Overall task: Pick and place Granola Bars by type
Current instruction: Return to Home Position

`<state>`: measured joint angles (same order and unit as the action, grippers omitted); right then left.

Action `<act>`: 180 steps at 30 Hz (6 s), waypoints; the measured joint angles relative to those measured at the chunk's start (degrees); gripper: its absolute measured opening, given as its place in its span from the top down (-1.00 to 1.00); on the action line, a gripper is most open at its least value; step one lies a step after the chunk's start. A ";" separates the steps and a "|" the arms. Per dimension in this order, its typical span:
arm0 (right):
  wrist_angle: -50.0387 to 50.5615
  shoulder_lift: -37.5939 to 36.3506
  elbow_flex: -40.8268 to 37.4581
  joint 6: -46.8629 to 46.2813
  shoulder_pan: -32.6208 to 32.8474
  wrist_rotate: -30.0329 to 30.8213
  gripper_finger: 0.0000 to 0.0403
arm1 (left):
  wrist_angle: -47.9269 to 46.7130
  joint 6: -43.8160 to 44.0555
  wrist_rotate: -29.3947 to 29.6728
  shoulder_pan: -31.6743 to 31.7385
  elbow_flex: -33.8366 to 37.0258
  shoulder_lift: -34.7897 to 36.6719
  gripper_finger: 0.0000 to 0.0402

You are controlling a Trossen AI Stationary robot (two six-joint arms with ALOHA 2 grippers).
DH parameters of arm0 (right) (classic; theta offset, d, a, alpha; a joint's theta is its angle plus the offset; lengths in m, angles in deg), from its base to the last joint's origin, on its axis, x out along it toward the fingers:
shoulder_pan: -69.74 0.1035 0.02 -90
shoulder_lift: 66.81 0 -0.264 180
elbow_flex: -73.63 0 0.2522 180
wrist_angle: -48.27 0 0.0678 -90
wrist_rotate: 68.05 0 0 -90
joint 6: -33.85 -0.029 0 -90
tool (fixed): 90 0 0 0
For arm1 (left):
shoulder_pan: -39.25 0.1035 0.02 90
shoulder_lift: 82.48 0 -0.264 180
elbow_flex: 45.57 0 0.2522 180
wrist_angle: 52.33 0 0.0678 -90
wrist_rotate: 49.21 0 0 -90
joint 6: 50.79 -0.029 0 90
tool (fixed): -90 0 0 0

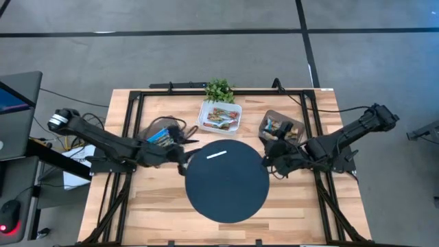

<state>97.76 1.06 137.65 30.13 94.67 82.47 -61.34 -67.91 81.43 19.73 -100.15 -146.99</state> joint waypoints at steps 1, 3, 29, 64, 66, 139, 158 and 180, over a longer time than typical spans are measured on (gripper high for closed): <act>-1.02 -1.00 -0.97 0.48 -0.45 -0.05 0.24 | 0.18 0.00 -0.30 -0.07 0.97 1.66 0.32; -3.79 -3.86 -3.69 1.56 -1.61 -1.15 0.27 | 0.08 0.26 -1.15 -0.05 3.68 5.38 0.32; -64.17 -27.48 -39.13 12.75 -34.46 -53.73 0.42 | 7.03 1.94 -9.83 6.71 33.28 50.46 0.32; -39.55 -56.46 -42.21 18.48 -13.78 -41.07 0.42 | 1.16 0.91 -13.40 6.66 33.33 56.69 0.32; -41.20 -58.45 -44.15 19.44 -16.10 -42.52 0.42 | 1.16 0.83 -13.37 6.66 33.33 56.69 0.32; -35.83 -67.51 -49.59 6.73 -30.96 -60.51 0.42 | 7.10 0.76 -32.30 21.53 40.15 59.50 0.32; -35.76 -67.54 -49.57 6.71 -30.96 -60.53 0.42 | -1.98 0.24 -34.11 21.48 40.17 64.23 0.32; -35.76 -67.54 -49.57 6.69 -30.96 -60.49 0.42 | -2.08 -0.60 -33.24 21.51 40.20 63.36 0.32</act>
<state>62.00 -66.47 88.08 36.82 63.71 21.99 -63.42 -68.51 48.20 41.23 -59.95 -83.63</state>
